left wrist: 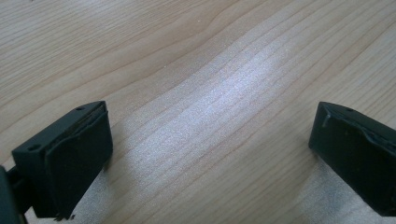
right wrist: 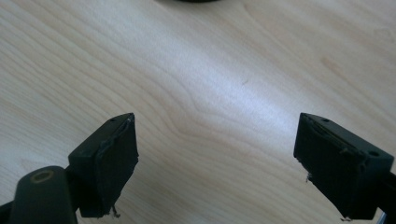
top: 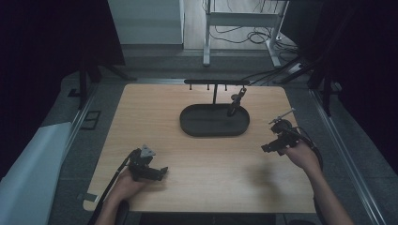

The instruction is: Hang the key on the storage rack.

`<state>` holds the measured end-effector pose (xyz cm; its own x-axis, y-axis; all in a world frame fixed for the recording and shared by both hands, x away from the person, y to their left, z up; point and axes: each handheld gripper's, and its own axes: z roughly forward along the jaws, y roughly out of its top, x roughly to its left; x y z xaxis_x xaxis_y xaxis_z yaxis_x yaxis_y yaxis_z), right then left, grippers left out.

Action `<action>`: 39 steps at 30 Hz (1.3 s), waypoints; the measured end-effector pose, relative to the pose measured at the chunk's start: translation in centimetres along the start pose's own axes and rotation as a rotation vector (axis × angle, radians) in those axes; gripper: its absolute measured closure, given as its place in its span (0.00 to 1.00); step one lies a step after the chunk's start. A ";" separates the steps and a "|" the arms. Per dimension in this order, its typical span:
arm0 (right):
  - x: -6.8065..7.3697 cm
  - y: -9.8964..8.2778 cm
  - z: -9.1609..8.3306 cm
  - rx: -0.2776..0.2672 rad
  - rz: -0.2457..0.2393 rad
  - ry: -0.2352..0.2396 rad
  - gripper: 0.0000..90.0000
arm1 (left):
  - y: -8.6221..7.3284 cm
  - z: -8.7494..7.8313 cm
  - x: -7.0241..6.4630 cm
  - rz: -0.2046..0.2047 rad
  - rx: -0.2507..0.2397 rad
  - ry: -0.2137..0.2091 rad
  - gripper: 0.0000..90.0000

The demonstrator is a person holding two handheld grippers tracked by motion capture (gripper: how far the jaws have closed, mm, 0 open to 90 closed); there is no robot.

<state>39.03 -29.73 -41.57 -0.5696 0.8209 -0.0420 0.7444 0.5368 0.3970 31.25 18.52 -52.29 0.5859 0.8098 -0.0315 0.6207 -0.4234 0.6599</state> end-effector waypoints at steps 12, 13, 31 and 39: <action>1.3 -3.6 1.1 -0.071 0.018 0.011 0.15 | 0.0 0.0 0.0 0.000 0.000 0.000 0.00; 1.4 -3.9 1.2 -0.078 0.022 0.012 0.15 | 0.0 0.0 0.0 0.000 0.000 0.000 0.00; 3.7 -8.6 4.3 -0.242 0.037 0.018 0.15 | 0.0 0.0 0.0 0.000 -0.002 0.000 0.00; 3.7 -9.9 5.3 -0.263 0.048 0.024 0.14 | 0.0 0.0 0.0 0.000 -0.002 0.001 0.00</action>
<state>31.41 -30.98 -50.54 -0.5460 0.8378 0.0033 0.6564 0.4253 0.6231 31.25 18.51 -52.31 0.5853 0.8102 -0.0311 0.6197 -0.4222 0.6616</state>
